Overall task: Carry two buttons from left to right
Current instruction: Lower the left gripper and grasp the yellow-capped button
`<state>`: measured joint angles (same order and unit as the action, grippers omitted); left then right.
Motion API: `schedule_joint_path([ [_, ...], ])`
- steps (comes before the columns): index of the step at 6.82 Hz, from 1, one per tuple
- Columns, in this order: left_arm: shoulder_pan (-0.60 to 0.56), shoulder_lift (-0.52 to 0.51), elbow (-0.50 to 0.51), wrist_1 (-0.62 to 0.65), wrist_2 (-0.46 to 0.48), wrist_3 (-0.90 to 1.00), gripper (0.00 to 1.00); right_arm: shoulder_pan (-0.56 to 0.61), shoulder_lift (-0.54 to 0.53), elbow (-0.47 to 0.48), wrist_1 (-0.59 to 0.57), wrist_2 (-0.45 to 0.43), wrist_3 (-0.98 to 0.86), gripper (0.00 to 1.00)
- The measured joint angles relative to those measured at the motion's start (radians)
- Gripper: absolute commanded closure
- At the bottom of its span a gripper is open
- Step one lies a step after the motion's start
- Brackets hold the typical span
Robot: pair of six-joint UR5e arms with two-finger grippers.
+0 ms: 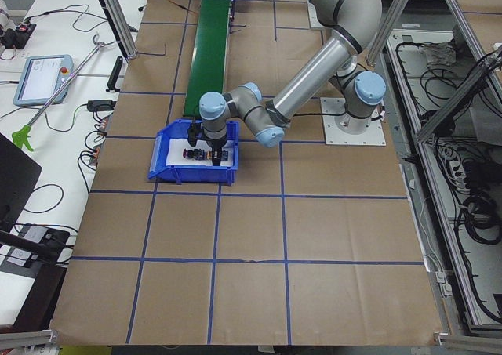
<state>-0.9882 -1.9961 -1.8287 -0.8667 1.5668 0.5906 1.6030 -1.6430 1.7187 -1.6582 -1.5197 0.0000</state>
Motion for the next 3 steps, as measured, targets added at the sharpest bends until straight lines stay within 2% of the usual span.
schedule_joint_path([
  [1, 0.000, 0.004, 0.000, 0.001, -0.002, 0.000, 0.76, 0.000, 0.000, 0.000, 0.000, 0.000, 0.000, 0.00],
  [2, 0.000, 0.007, 0.001, 0.000, -0.002, 0.000, 0.89, 0.000, 0.000, 0.000, 0.001, 0.000, 0.000, 0.00],
  [3, 0.000, 0.008, 0.006, -0.005, -0.003, -0.001, 0.92, 0.000, 0.000, -0.001, 0.001, -0.001, 0.000, 0.00],
])
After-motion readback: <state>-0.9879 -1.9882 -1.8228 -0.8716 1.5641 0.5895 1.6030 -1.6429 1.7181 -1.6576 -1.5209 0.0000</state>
